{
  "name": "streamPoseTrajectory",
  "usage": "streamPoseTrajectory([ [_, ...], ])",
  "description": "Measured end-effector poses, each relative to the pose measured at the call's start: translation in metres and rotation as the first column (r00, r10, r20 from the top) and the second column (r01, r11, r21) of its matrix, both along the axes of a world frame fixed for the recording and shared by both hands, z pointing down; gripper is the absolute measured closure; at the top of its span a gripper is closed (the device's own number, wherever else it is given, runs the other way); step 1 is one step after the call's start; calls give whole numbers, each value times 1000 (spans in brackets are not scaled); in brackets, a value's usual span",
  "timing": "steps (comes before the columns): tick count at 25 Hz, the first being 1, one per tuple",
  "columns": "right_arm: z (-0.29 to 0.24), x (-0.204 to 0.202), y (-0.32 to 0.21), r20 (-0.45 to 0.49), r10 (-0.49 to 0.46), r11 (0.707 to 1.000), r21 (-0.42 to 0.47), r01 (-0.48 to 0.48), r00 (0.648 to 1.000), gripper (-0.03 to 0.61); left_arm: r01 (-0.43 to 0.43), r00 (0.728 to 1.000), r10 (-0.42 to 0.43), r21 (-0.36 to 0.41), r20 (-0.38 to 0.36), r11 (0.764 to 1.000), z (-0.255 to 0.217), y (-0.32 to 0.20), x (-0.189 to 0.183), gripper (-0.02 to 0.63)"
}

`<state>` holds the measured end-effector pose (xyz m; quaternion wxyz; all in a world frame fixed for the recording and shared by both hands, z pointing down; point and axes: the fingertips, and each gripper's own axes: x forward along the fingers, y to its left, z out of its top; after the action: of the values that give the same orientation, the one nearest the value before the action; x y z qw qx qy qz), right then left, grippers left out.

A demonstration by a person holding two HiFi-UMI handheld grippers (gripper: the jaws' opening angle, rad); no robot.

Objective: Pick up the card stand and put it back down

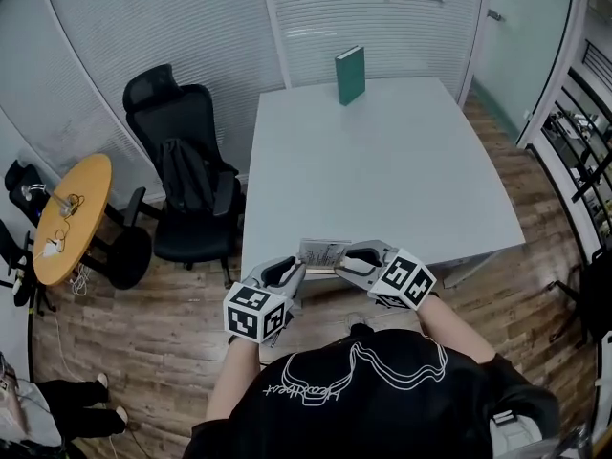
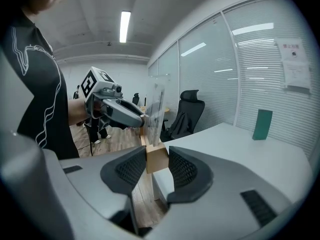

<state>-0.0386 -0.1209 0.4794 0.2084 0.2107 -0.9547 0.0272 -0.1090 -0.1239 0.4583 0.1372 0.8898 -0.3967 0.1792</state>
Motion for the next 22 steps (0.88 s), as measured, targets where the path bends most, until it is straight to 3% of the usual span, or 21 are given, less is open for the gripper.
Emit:
streamPoseTrajectory([
  [10,-2,4,11,6,15,1000,0,-15,1000,431,-23,1000,22,17,18,1000,-3,11,5,517],
  [22,2,10,-7,12,18,999,-27,-17,1000,431,-13,1000,13,-15,2,1000,4,-5,9,517],
])
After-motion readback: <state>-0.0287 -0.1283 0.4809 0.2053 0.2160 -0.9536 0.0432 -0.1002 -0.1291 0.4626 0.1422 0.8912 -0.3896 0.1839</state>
